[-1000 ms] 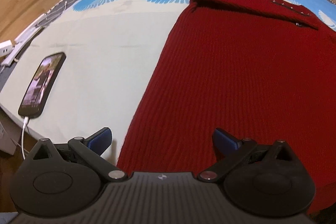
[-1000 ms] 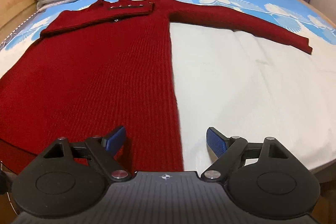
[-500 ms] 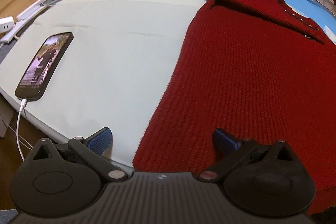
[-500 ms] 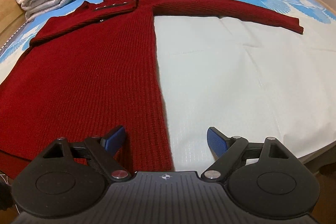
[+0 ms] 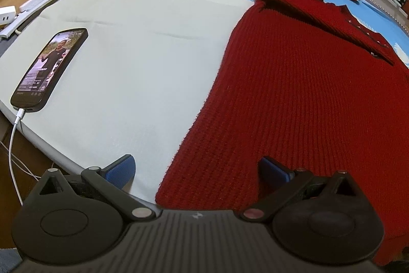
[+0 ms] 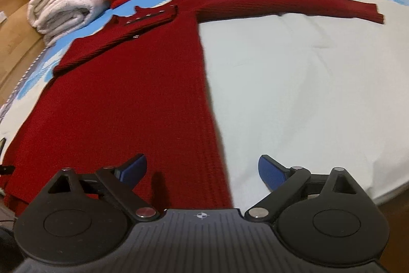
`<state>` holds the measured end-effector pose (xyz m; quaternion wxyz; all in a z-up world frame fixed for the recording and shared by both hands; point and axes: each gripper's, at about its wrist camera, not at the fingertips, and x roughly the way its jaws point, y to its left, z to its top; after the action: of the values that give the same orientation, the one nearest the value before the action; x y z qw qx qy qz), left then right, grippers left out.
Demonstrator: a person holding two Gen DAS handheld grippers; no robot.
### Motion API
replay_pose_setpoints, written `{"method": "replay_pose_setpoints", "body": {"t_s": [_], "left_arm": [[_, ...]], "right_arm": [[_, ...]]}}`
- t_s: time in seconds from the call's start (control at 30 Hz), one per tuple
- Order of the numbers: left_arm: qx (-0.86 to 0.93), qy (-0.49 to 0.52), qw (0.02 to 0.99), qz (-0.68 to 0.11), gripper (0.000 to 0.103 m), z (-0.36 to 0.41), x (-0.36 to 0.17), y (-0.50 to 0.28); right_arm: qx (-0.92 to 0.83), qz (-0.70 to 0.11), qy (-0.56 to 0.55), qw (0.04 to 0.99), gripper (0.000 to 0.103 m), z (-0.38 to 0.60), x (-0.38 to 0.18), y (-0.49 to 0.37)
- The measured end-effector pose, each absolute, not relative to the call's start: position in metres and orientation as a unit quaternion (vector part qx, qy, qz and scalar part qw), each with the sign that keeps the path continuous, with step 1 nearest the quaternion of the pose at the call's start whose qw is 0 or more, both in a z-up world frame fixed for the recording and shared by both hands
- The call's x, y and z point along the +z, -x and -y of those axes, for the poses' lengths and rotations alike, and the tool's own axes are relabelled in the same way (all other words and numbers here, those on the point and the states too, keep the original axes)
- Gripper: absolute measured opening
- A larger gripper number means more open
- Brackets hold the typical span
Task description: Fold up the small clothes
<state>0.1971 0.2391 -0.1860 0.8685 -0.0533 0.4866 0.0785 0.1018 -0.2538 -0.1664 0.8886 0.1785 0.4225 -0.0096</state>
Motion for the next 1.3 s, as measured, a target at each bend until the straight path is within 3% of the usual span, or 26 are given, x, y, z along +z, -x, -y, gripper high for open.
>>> {"method": "replay_pose_setpoints", "body": {"t_s": [0.03,0.07,0.1,0.13,0.17,0.2,0.23,0.27,0.47,0.57,0.63,0.67,0.7,0.77,0.83,1.07,1.2,1.3], "left_arm": [[0.075,0.055,0.867,-0.49,0.103,-0.24,-0.185,-0.197],[0.071,0.059,0.865,-0.493,0.102,-0.241,-0.185,-0.198],[0.065,0.062,0.866,-0.493,0.089,-0.241,-0.182,-0.197],[0.06,0.058,0.87,-0.486,0.077,-0.24,-0.178,-0.195],[0.047,0.054,0.876,-0.478,0.041,-0.239,-0.173,-0.192],[0.041,0.056,0.876,-0.477,0.026,-0.239,-0.169,-0.19],[0.042,0.057,0.875,-0.478,0.024,-0.239,-0.167,-0.188],[0.045,0.053,0.877,-0.476,0.016,-0.238,-0.165,-0.184],[0.021,0.038,0.879,-0.475,0.013,-0.232,-0.144,-0.154],[0.021,0.009,0.88,-0.475,0.017,-0.231,-0.148,-0.14],[0.043,-0.018,0.871,-0.489,0.03,-0.228,-0.161,-0.144],[0.05,-0.027,0.87,-0.49,0.048,-0.226,-0.162,-0.144],[0.058,-0.035,0.871,-0.487,0.073,-0.226,-0.16,-0.143],[0.078,-0.057,0.881,-0.464,0.095,-0.224,-0.152,-0.138],[0.083,-0.068,0.888,-0.447,0.095,-0.223,-0.145,-0.138],[0.043,-0.064,0.898,-0.433,0.095,-0.195,-0.116,-0.16],[0.015,-0.064,0.911,-0.406,0.103,-0.168,-0.089,-0.178],[0.0,-0.063,0.922,-0.383,0.103,-0.145,-0.072,-0.196]], "right_arm": [[0.004,-0.423,-0.181,0.888,0.093,0.252,-0.167,-0.103],[0.02,-0.423,-0.177,0.889,0.077,0.248,-0.166,-0.103],[0.033,-0.422,-0.168,0.89,0.048,0.244,-0.165,-0.102],[0.036,-0.424,-0.154,0.892,0.031,0.24,-0.164,-0.102],[0.038,-0.424,-0.138,0.894,0.022,0.236,-0.164,-0.101],[0.037,-0.42,-0.121,0.899,0.021,0.233,-0.162,-0.1],[0.035,-0.414,-0.103,0.904,0.021,0.23,-0.16,-0.097],[0.031,-0.411,-0.09,0.907,0.02,0.228,-0.157,-0.096],[0.027,-0.375,-0.121,0.919,0.019,0.245,-0.11,-0.069],[0.036,-0.383,-0.131,0.914,0.019,0.257,-0.1,-0.056],[0.028,-0.402,-0.115,0.908,0.024,0.259,-0.112,-0.058],[0.008,-0.421,-0.11,0.9,0.035,0.259,-0.121,-0.062],[-0.008,-0.44,-0.102,0.892,0.045,0.259,-0.127,-0.067],[-0.025,-0.435,-0.101,0.894,0.059,0.262,-0.128,-0.069],[-0.023,-0.414,-0.112,0.903,0.069,0.267,-0.121,-0.066],[-0.009,-0.403,-0.111,0.909,0.069,0.255,-0.111,-0.093],[0.011,-0.383,-0.137,0.914,0.07,0.239,-0.095,-0.108],[0.028,-0.365,-0.17,0.915,0.07,0.234,-0.079,-0.125]]}}
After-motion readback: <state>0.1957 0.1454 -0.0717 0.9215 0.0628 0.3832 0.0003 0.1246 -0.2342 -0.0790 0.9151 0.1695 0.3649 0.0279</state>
